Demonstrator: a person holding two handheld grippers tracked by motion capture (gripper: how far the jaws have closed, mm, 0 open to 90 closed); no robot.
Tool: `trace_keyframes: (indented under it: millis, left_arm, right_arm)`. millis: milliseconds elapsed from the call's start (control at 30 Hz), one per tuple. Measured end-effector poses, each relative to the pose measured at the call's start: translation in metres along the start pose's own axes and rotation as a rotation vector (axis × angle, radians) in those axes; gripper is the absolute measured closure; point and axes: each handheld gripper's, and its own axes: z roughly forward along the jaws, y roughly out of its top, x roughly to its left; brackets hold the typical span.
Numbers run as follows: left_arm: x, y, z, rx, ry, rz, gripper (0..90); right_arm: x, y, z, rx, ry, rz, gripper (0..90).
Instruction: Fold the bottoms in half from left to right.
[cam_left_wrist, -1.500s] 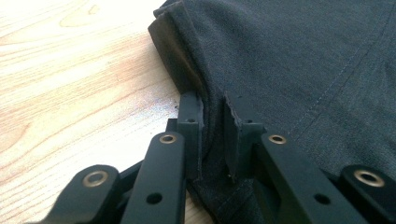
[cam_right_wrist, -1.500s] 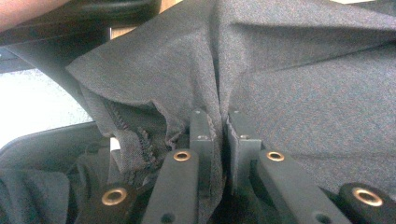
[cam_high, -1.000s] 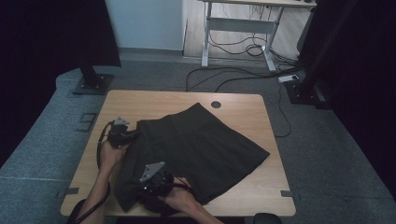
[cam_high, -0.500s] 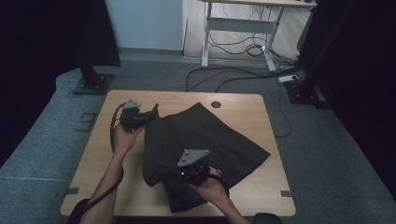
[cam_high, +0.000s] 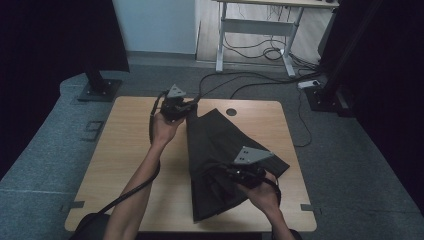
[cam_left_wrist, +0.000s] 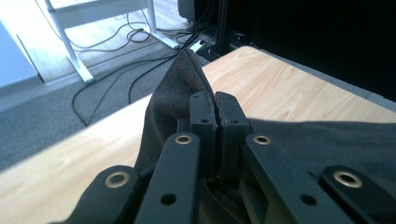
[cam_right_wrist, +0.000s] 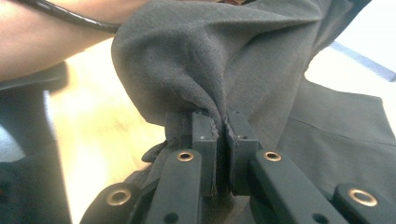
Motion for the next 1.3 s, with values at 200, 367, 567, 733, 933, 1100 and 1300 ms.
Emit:
trace_keyframes:
  millis: [200,367,567,733,933,1100,1300]
  left_arm:
    - [-0.016,0.015,0.039,0.045,0.018,0.068,86.8]
    - [-0.023,0.012,0.072,0.080,0.024,0.079,86.8]
    - [-0.023,0.004,0.102,0.077,0.026,0.022,87.3]
    - [-0.025,-0.014,0.125,0.116,0.019,0.003,87.5]
    - [-0.022,-0.032,0.147,0.156,0.017,-0.029,87.4]
    - [-0.025,-0.041,0.155,0.160,0.032,-0.035,81.2]
    - [-0.031,-0.037,0.145,0.134,0.052,0.005,63.6]
  right_arm:
    - [-0.022,-0.016,-0.015,0.021,-0.101,0.020,83.9]
    - [-0.043,-0.036,-0.016,0.033,-0.138,0.084,83.8]
    - [-0.062,-0.061,-0.008,0.088,-0.175,0.116,83.7]
    - [-0.076,-0.081,-0.001,0.122,-0.183,0.158,83.7]
    - [-0.091,-0.100,0.007,0.158,-0.198,0.210,83.5]
    - [-0.101,-0.113,0.011,0.195,-0.211,0.250,81.6]
    - [-0.105,-0.119,0.005,0.198,-0.228,0.278,71.4]
